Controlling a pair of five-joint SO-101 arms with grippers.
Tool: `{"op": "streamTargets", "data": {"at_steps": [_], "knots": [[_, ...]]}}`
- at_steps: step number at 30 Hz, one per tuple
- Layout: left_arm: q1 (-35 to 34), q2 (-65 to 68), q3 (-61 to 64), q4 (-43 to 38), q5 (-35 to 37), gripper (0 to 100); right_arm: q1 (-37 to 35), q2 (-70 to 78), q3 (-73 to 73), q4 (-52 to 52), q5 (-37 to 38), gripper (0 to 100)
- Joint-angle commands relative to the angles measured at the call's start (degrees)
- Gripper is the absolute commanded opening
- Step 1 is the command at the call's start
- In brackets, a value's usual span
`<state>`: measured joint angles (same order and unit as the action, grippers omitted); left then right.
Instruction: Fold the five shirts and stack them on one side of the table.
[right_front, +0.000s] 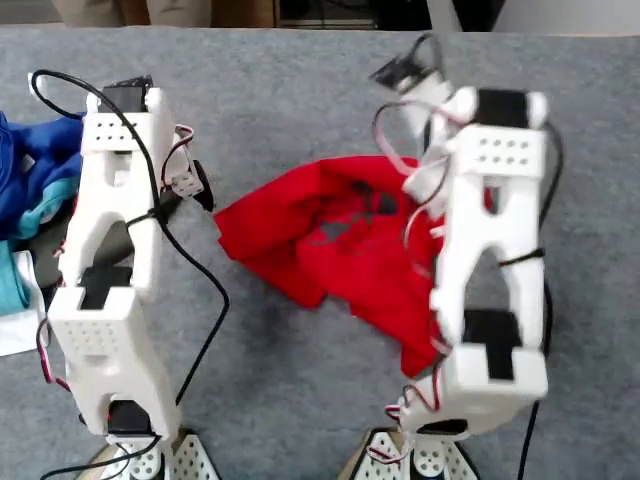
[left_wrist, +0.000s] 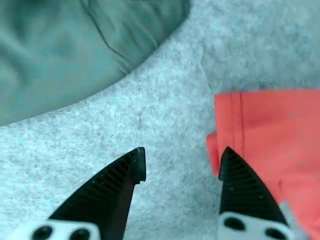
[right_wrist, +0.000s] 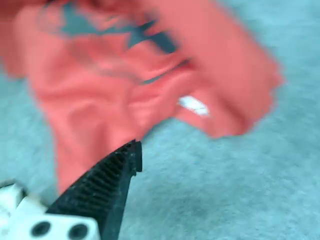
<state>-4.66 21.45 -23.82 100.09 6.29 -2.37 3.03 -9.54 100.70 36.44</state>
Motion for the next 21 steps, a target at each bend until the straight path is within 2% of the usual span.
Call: {"op": "streamTargets", "data": {"at_steps": [1, 5, 9, 12, 16, 21], "knots": [[-1.23, -8.66, 3.6, 0.35, -8.35, 16, -4.7, -9.45, 14.81, -4.4, 2.2, 61.7], [-1.23, -14.99, 8.62, 0.26, -14.15, 2, -7.52, -11.3, 26.77, -13.19, 2.11, 49.7], [-3.78, -17.63, 12.22, 0.18, -14.33, 4, -8.04, -8.04, 30.64, -17.93, 1.93, 31.6], [-6.15, -17.63, 13.63, 0.18, -14.33, 3, -7.96, -3.82, 30.46, -19.52, 0.44, 21.9], [-7.91, -17.8, 16.97, 0.0, -14.77, 3, -8.04, 3.12, 30.46, -22.51, 0.88, 17.1], [-11.25, -18.15, 23.3, -7.38, -14.51, 3, -7.69, 12.09, 29.49, -22.51, 0.88, 16.8]]}}
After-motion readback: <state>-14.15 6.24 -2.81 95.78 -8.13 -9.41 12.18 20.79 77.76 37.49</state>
